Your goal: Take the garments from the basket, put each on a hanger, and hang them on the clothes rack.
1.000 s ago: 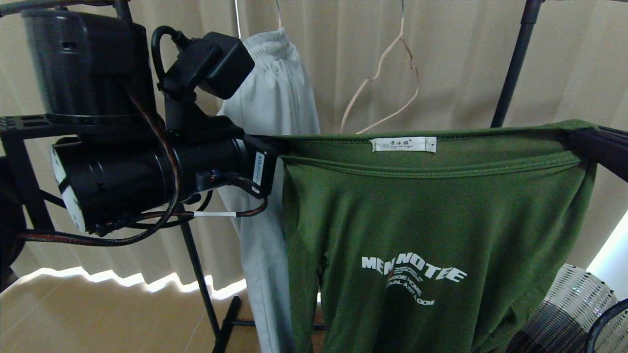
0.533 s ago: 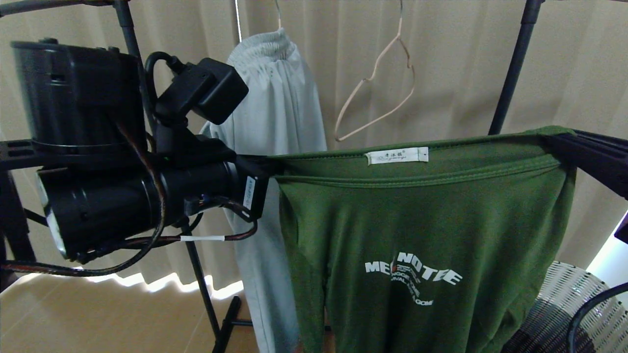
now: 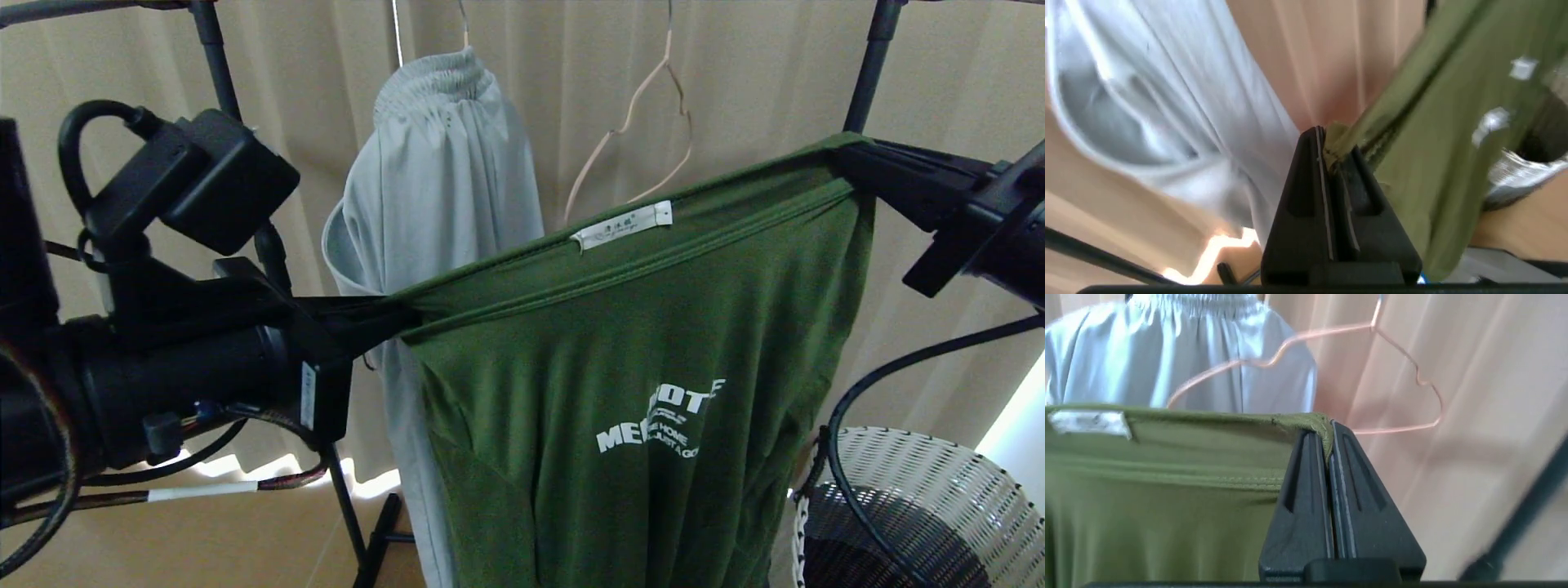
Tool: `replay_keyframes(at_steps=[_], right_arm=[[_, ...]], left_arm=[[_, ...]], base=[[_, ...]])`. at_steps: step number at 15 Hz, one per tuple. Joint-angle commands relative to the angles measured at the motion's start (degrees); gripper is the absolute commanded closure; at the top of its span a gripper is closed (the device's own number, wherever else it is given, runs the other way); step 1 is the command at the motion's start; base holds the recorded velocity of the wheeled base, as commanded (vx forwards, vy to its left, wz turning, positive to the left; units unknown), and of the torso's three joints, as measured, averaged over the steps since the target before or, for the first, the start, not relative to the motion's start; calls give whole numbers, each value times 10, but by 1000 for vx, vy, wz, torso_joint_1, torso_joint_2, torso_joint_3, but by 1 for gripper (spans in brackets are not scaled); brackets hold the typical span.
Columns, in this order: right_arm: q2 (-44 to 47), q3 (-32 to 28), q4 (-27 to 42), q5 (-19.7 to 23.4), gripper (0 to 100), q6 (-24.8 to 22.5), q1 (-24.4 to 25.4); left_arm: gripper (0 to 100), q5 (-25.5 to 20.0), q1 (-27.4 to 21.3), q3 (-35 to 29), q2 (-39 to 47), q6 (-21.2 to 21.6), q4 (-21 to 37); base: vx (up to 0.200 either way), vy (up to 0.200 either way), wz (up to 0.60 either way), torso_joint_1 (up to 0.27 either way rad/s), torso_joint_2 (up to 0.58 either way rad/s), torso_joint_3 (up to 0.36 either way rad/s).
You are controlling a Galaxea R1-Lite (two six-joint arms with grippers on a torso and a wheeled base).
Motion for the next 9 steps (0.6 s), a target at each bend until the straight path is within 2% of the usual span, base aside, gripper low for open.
replay_keyframes(at_steps=[1,7,9], right_arm=[[47,-20,-9,-1,100,6,0],[94,-59,-12,2,100,16,0],[96,-58,-12,2,100,16,1]], left_arm=[[100,0,-10,8,-33,1,3],[100,0,-72,36,-71,11,2],[100,1,-74,36,-71,15,1]], base=[[0,0,0,0,0,0],[0,0,0,0,0,0],[0,0,0,0,0,0]])
